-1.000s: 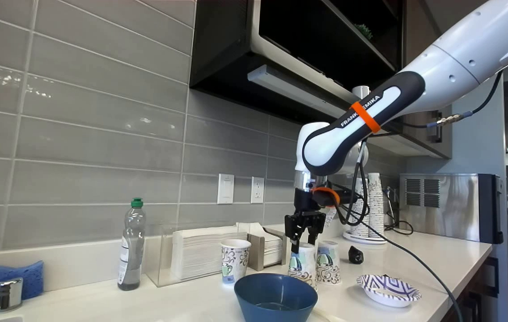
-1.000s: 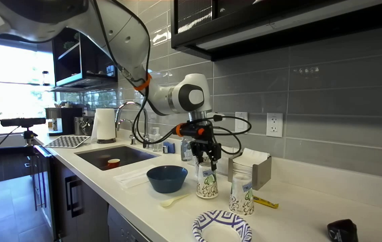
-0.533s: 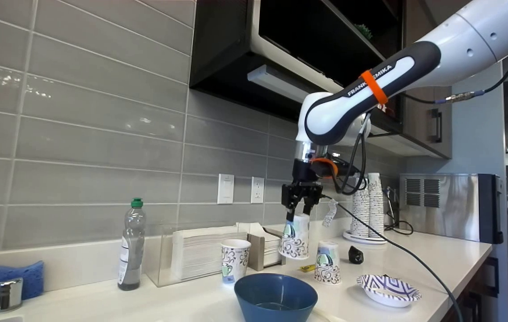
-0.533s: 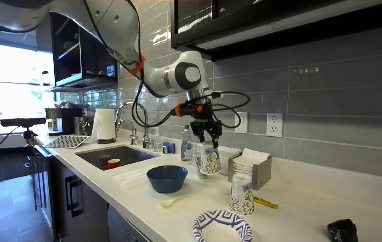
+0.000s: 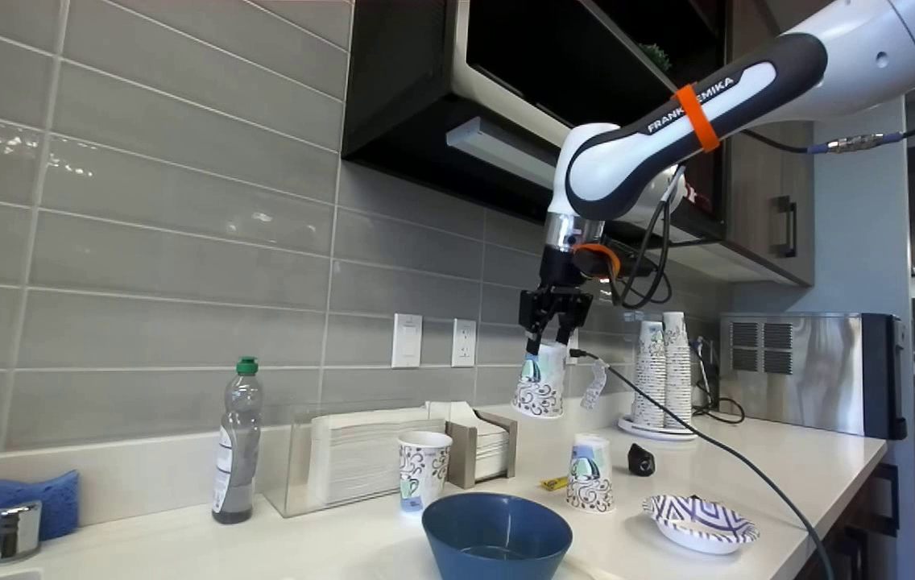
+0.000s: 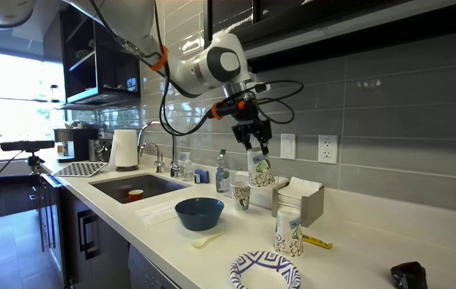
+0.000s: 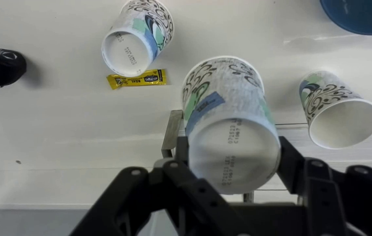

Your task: Stack up the cups in the container

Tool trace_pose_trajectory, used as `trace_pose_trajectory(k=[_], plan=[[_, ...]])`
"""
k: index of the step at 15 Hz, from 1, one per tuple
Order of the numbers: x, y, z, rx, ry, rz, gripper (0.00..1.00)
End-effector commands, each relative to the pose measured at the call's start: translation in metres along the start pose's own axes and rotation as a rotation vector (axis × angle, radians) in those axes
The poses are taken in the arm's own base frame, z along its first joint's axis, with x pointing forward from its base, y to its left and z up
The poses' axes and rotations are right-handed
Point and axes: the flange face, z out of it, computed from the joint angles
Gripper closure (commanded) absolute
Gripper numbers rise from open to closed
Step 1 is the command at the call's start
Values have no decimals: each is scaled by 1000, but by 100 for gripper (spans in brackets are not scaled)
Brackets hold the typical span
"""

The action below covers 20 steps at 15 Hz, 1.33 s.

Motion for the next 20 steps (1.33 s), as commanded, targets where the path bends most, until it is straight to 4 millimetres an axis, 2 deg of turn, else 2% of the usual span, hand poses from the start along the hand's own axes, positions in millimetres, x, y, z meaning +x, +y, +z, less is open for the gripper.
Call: trace_pose_trajectory(k=[1, 2, 3, 8, 12, 20], plan=[[0, -1, 2, 0, -5, -1, 35], [0, -1, 4, 0, -7, -2, 35], [0, -1, 4, 0, -8, -2, 60], [8, 44, 8, -53, -6, 61, 60], [7, 70, 11, -64, -31, 98, 60], [5, 93, 24, -68, -99, 132, 60]])
